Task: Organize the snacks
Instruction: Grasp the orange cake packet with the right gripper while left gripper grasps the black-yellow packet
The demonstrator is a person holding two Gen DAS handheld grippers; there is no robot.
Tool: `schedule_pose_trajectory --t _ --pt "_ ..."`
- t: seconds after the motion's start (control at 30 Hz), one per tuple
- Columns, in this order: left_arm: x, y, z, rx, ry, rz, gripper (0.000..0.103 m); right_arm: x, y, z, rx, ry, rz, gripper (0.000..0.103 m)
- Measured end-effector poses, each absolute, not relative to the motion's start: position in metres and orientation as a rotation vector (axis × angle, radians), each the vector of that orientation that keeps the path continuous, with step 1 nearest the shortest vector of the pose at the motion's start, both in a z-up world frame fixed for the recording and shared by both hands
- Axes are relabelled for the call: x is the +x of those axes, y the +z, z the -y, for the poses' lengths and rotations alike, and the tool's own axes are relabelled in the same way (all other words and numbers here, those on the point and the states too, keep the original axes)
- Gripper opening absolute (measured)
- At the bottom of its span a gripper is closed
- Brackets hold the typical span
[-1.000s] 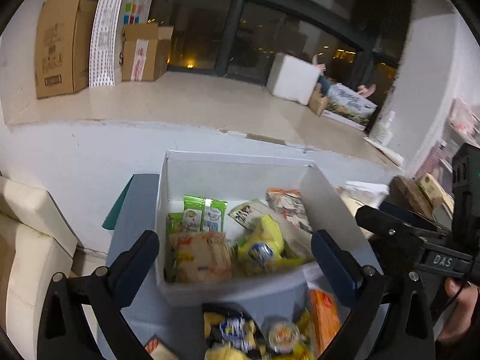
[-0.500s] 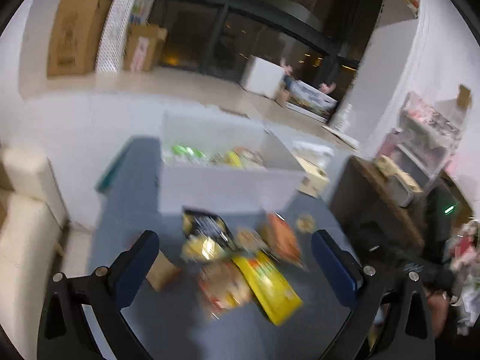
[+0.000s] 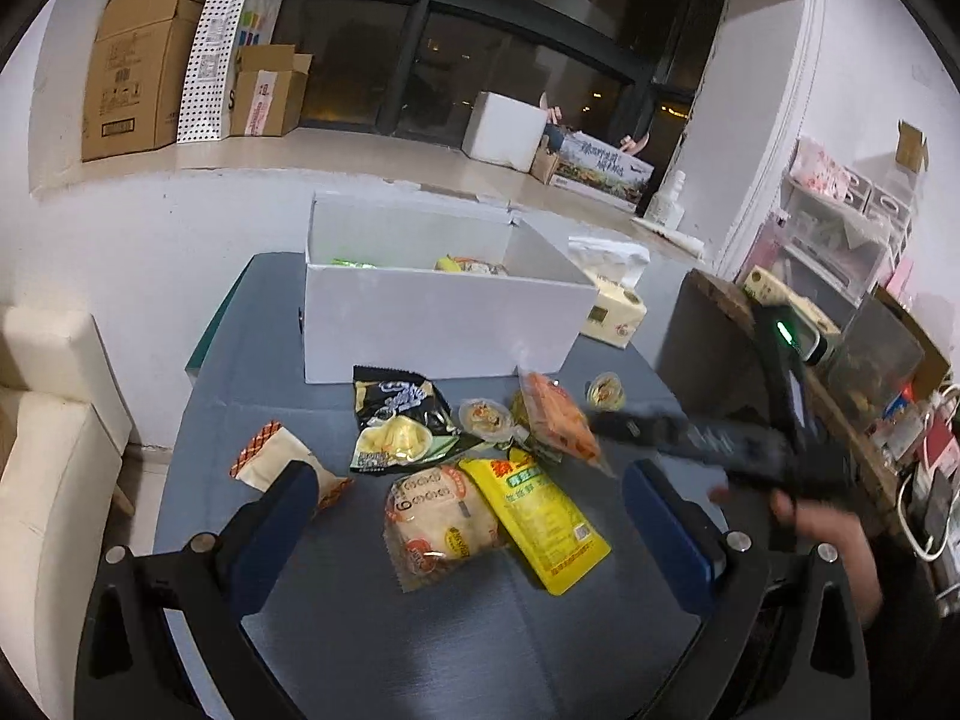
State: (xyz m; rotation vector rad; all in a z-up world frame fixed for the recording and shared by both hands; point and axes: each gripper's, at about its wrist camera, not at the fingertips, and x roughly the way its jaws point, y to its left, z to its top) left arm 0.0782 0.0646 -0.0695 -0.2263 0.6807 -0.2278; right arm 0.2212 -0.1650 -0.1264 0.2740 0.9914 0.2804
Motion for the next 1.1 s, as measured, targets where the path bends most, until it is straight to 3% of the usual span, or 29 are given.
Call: schedule_pose_trajectory --t 0.47,0.53,0.57,0.63,1.1 --pt "0.075 -0.088 -0.079 -0.271 -0.226 -0.692 0.103 0.313 -0.170 0.139 0.339 0.162 -1.258 0.102" --pt "0.077 -0.089 -0.081 -0.275 -0.219 -0.696 0.103 0.310 -0.173 0.144 0.362 0.153 -1.262 0.087" --pt "0.077 -0.090 -0.081 -0.277 -0.215 -0.699 0.103 0.308 -0.172 0.146 0.364 0.169 -1.253 0.071" --pt "0.078 -0.092 -0.081 -0.269 -0.216 -0.703 0.103 0.298 -0.164 0.149 0.340 0.195 -1.224 0.066" --pt "0.129 -0.121 -0.062 -0.248 -0.222 -0.791 0.103 0.217 -0.118 0.231 0.523 0.419 -1.027 0.066"
